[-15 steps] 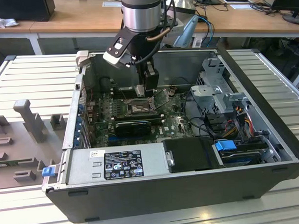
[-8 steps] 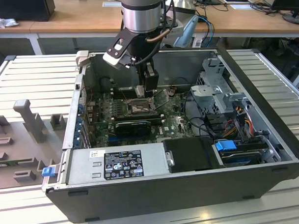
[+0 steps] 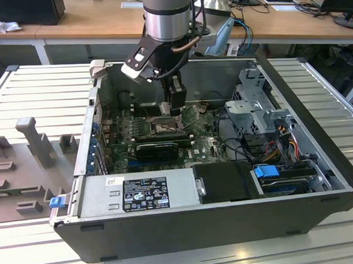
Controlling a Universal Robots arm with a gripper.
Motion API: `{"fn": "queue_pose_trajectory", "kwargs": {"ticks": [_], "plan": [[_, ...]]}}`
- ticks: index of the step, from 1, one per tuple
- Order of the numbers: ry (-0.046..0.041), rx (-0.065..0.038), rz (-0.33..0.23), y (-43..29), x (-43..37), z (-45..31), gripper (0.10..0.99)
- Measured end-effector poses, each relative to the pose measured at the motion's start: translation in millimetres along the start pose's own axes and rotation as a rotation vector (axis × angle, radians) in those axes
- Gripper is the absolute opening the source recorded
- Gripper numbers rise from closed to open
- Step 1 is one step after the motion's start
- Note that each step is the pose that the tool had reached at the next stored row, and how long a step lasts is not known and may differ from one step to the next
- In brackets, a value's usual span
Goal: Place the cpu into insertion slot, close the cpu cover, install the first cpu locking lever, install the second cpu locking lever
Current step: 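Place the cpu into insertion slot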
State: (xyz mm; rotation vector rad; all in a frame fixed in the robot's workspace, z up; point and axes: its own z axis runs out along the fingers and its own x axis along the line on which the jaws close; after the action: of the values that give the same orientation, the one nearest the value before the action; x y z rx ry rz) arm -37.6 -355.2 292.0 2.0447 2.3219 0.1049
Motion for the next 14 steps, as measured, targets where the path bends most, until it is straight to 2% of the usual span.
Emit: {"fn": "queue_pose_trajectory", "kwargs": {"ticks": [4,6,7,9,14], "plan": [[-0.0022,0.002,0.027,-0.5,0.0,4.6,0.529],[-0.0047,0.002,0.060,-0.5,-0.1,5.8,0.529],[-0.0082,0.002,0.103,-0.6,-0.1,7.2,0.529],[-0.0093,0.002,0.117,-0.7,-0.1,8.2,0.529],[-0.0143,0.001,0.181,-3.0,0.0,16.3,0.529]]}}
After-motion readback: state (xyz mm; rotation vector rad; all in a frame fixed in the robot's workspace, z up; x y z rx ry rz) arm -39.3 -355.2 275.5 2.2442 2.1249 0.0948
